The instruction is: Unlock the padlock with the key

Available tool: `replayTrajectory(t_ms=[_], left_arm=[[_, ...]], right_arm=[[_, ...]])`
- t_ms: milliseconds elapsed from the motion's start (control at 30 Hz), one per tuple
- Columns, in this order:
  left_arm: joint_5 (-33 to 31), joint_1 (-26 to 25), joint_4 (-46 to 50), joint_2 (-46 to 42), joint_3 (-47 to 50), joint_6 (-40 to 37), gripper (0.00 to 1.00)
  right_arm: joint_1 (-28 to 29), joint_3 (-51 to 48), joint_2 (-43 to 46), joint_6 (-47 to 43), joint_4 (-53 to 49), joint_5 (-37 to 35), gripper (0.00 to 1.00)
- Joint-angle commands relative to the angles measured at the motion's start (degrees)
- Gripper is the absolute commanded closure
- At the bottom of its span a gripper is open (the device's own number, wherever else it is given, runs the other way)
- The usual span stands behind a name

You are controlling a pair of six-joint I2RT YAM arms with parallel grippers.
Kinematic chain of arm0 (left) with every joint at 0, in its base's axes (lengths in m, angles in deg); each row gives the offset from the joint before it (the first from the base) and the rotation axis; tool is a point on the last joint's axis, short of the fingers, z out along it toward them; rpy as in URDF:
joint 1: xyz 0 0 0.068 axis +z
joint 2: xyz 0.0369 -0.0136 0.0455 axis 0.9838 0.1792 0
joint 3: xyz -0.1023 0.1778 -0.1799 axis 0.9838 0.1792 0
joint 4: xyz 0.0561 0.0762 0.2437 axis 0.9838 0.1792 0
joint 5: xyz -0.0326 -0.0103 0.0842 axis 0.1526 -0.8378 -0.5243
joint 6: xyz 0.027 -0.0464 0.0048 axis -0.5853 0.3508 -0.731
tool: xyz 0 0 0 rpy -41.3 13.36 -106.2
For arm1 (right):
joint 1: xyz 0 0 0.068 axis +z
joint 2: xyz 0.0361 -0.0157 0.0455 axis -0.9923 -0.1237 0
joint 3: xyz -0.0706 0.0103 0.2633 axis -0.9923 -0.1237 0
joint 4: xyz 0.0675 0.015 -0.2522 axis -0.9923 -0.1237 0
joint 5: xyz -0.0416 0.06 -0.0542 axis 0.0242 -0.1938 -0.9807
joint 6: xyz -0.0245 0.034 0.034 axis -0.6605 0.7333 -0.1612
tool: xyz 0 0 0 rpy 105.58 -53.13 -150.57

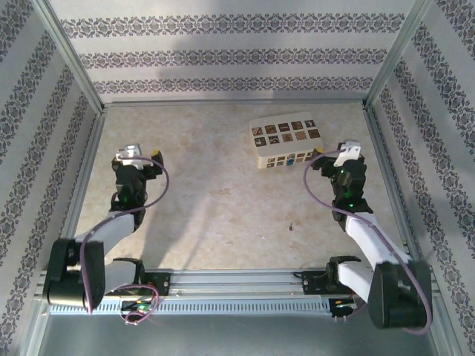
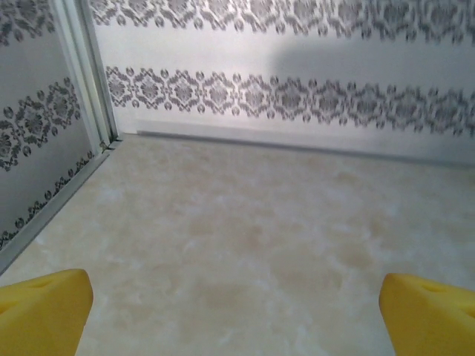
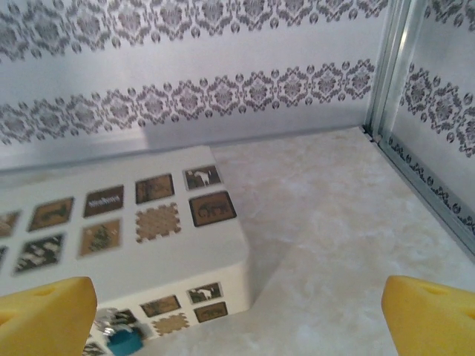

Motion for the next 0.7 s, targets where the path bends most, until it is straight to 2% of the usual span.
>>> replayTrajectory(t_ms=[0,100,200,300,400,500,667], left_arm=[[-0.63,0.68,18.03,-4.97,-6.10,11.79,0.01],[5.96,0.82,27.48,-6.35,-11.04,18.29,0.01],[13.45,0.77,35.82,-4.72,-15.50,23.51,0.01],[22.09,0.27,38.25,-2.29,-16.82,28.48,0.01],[27.58,-2.26,40.27,-0.10,-17.22,32.80,0.01],[30.43,-6.83,42.33,1.25,-17.00,34.87,0.01],[30.12,-14.00,39.60,2.39,-13.91,38.01,0.01]], right_arm=[[-0.01,7.09,5.82,6.59,-22.73,0.15,0.02],[-0.27,12.64,7.92,7.69,-32.77,3.33,0.02],[-0.53,17.82,6.23,8.54,-39.94,7.14,0.02],[-0.71,22.21,2.65,10.24,-45.31,11.29,0.02],[-0.71,25.46,-0.40,13.07,-51.39,14.78,0.02],[-0.30,27.34,-1.90,15.34,-58.23,17.19,0.03],[4.61,26.45,-2.54,17.48,-67.45,17.25,0.12]])
